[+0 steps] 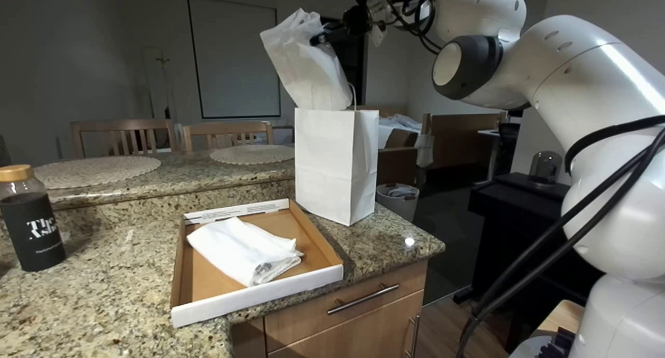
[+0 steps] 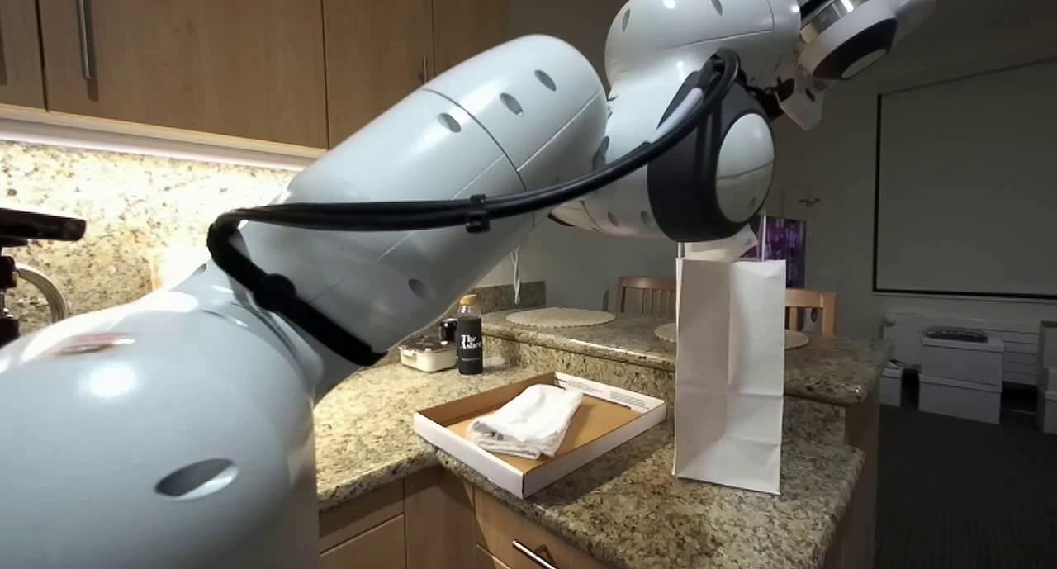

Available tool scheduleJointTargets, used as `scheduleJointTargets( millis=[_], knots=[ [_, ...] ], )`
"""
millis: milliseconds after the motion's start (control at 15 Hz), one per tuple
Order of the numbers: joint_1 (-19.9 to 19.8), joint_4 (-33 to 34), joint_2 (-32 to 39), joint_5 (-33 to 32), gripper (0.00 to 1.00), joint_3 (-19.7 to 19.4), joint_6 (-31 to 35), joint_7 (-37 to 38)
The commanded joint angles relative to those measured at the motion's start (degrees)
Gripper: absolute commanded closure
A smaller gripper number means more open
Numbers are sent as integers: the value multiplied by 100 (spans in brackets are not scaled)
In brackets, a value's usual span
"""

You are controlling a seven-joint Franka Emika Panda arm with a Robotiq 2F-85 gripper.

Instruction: Put the towel in the bag

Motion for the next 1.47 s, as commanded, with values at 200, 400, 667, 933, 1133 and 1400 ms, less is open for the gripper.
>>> scheduleJointTargets(
  millis=[200, 400, 667, 933, 1133, 1400],
  knots=[
    [88, 7, 148, -113, 93, -136, 698, 412],
    [-59, -16, 210, -64, 93, -136, 591, 608],
    [-111, -4, 294, -74, 93, -142, 617, 808],
    [-67, 29, 281, -164, 93, -182, 496, 785],
    [-74, -89, 178, -183, 93, -162, 128, 818],
    [-187, -142, 66, -145, 94, -147, -578, 1015]
  ],
)
